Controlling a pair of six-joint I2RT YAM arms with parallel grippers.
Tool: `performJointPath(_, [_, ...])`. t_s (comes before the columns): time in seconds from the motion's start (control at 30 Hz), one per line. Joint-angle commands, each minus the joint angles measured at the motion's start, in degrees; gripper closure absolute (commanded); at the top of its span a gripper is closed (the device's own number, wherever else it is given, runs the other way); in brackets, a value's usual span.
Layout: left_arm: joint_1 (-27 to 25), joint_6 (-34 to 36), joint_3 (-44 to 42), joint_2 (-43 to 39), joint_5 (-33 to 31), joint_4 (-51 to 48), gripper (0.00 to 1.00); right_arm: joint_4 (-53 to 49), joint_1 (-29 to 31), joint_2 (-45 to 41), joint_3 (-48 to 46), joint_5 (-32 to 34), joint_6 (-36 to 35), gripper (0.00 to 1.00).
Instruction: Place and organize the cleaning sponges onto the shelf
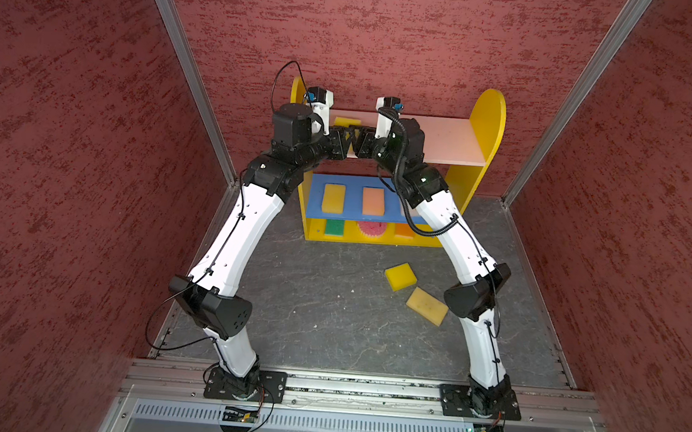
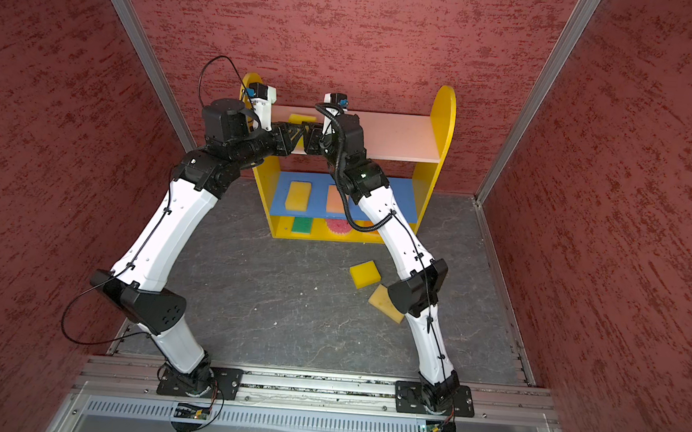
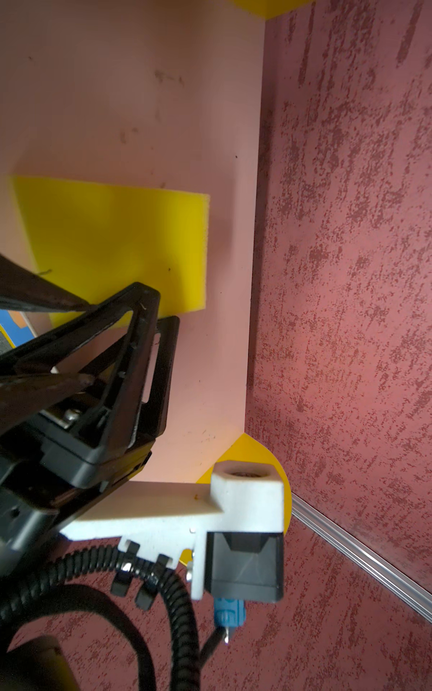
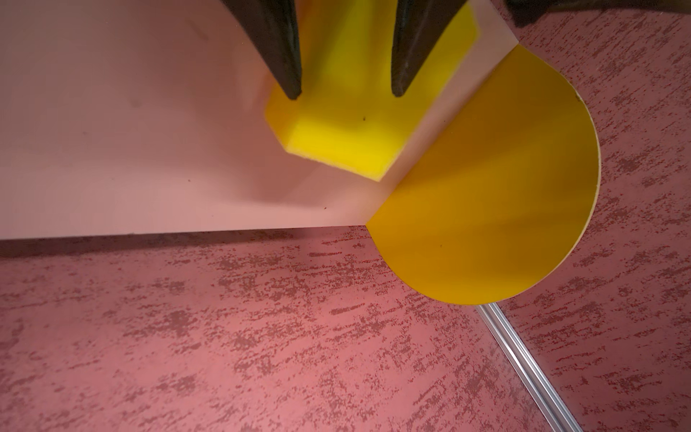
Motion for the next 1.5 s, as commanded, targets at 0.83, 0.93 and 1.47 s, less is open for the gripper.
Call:
performJointPath(0.83, [1.5, -1.4, 0.0, -2.9, -1.7, -1.5, 0.78, -6.2, -1.1, -6.1, -5.3, -2.7, 0.7, 0.48])
performJointPath(0.93, [2.3, -2.2, -0.1, -2.5, -1.6, -1.4, 0.78, -6.8, -1.1, -6.5, -5.2, -2.6, 0.5, 0.48])
performJointPath(1.47, [3.7, -4.4, -0.1, 0.1, -0.1, 0.1, 0.84, -7.0, -1.2, -6.3, -5.5, -0.8, -0.1, 0.98])
